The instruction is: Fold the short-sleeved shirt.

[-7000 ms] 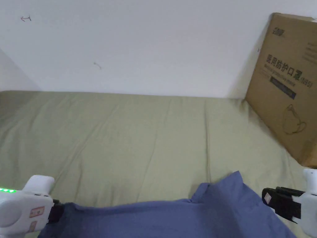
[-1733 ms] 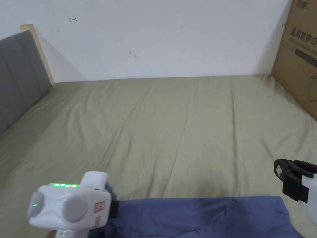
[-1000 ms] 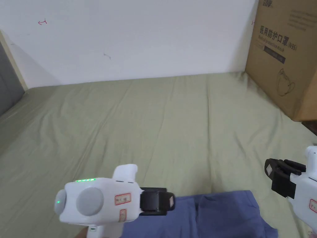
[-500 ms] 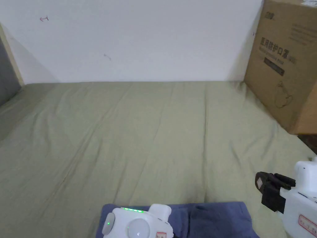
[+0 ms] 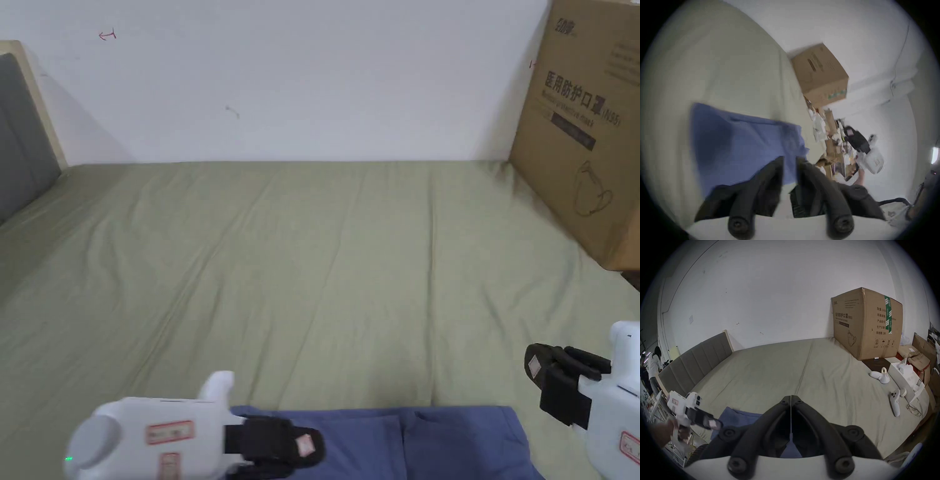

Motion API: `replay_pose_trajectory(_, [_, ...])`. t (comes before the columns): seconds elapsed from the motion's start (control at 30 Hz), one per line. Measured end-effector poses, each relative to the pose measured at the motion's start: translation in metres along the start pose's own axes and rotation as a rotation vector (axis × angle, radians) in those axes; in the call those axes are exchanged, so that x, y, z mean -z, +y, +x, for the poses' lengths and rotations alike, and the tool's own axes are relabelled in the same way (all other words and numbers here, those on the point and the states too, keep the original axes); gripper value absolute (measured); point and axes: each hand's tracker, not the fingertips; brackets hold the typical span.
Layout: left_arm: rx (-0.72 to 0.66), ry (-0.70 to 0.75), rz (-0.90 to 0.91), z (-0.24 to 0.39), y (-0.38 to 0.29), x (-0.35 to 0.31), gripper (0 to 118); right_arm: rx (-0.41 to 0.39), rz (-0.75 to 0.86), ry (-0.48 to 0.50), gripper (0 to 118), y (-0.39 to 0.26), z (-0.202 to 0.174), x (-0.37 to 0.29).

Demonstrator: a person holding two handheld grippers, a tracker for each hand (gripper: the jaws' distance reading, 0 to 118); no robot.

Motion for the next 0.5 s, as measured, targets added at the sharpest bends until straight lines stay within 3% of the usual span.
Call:
replay_pose_trajectory(0.13, [-0.063,0.116,0.07,-0.051,0.011,-0.046,110,-0.012,-0.016,-0.008,0,-0.001,-0.004,0.004])
replay_pose_trajectory(0.17, [-0.098,0.13,0.078,-0.061,0.009,-0.05,118,-0.016,-0.023,-0.012,0,-0.001,-0.005,0.005])
replay_pose_trajectory(0.37, [-0.239,0.01,0.016,-0.117,0.002,-0.027,118,-0.025,-0.049,-0.025,0,-0.005,-0.012,0.011])
replay_pose_trajectory(0.43, [-0.25,-0.136,0.05,-0.13,0.006,-0.013,118,-0.03,-0.056,-0.027,0,-0.005,-0.015,0.012])
replay_pose_trajectory(0.5, [-0.348,-0.283,0.002,-0.134,0.01,0.009,118,-0.039,-0.061,-0.025,0,-0.005,-0.018,0.012])
